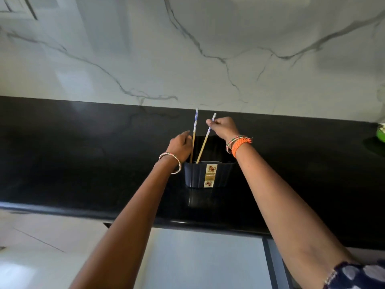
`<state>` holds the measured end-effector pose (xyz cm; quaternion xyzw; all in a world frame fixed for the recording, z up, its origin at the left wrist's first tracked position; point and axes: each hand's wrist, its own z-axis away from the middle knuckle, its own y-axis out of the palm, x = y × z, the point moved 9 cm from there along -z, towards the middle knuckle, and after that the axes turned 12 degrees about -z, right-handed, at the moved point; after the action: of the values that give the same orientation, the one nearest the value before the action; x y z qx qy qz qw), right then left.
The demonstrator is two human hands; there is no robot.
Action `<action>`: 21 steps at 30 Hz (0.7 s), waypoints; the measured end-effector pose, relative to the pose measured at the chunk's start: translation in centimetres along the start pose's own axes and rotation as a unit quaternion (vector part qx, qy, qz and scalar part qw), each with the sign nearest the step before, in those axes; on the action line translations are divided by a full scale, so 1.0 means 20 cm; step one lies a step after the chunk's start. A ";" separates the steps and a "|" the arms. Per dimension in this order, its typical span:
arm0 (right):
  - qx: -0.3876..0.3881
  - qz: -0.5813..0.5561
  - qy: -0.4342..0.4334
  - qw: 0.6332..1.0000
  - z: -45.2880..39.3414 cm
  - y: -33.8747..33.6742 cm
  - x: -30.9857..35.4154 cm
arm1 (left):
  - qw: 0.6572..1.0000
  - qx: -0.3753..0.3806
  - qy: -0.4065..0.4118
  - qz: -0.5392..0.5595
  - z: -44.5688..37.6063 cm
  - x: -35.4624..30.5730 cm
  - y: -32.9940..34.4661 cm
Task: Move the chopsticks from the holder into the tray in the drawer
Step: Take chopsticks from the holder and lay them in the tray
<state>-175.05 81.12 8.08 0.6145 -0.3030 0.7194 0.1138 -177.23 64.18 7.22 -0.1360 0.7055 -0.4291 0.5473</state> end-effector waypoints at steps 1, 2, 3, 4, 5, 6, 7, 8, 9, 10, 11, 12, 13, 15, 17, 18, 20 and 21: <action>0.021 0.007 -0.003 1.000 -0.01 0.05 0.02 | 1.000 0.006 0.011 -0.009 -0.01 -0.02 0.01; 0.041 0.013 -0.005 0.999 -0.02 0.09 0.03 | 1.000 0.010 0.018 -0.017 -0.02 -0.03 0.02; 0.060 0.018 -0.007 0.998 -0.01 0.12 0.05 | 0.999 0.013 0.021 -0.024 -0.03 -0.03 0.03; 0.075 0.024 -0.009 0.997 -0.01 0.15 0.07 | 0.999 0.016 0.025 -0.032 -0.03 -0.04 0.03; 0.087 0.029 -0.014 0.996 -0.01 0.17 0.08 | 0.998 0.019 0.030 -0.042 -0.03 -0.05 0.03; 0.090 0.031 -0.018 0.995 0.00 0.19 0.10 | 0.998 0.021 0.035 -0.053 -0.02 -0.06 0.02; 0.085 0.024 -0.020 0.996 0.00 0.19 0.10 | 0.997 0.021 0.041 -0.060 -0.02 -0.07 0.01; 0.070 0.010 -0.020 0.997 0.01 0.18 0.12 | 0.997 0.017 0.045 -0.063 -0.01 -0.08 0.00; 0.051 -0.016 -0.020 0.998 0.03 0.15 0.13 | 0.997 0.009 0.047 -0.062 0.01 -0.08 -0.02; 0.027 -0.056 -0.016 0.998 0.05 0.12 0.15 | 0.997 0.000 0.046 -0.054 0.03 -0.08 -0.05; -0.007 -0.110 -0.014 0.994 0.07 0.06 0.16 | 0.998 -0.009 0.043 -0.039 0.06 -0.06 -0.09; -0.045 -0.169 -0.016 0.985 0.10 0.00 0.18 | 0.999 -0.021 0.038 -0.024 0.10 -0.03 -0.12; -0.084 -0.222 -0.019 0.971 0.14 -0.08 0.20 | 0.999 -0.035 0.034 -0.015 0.15 0.01 -0.16; -0.159 -0.292 -0.020 0.943 0.24 -0.27 0.23 | 0.997 -0.066 0.026 -0.013 0.26 0.08 -0.21; -0.214 -0.360 -0.017 0.908 0.38 -0.45 0.26 | 0.997 -0.063 0.029 -0.015 0.40 0.13 -0.21; -0.230 -0.411 -0.009 0.882 0.46 -0.52 0.25 | 0.998 -0.055 0.033 -0.014 0.46 0.15 -0.20; -0.248 -0.510 0.026 0.823 0.64 -0.60 0.19 | 0.998 -0.060 0.024 0.005 0.59 0.18 -0.19; -0.250 -0.545 0.045 0.799 0.75 -0.61 0.14 | 0.997 -0.070 0.012 0.025 0.67 0.20 -0.19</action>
<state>-156.93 81.43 15.34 0.5951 -0.0821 0.4650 0.6503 -167.81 53.23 6.97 -0.1516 0.7434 -0.3667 0.5385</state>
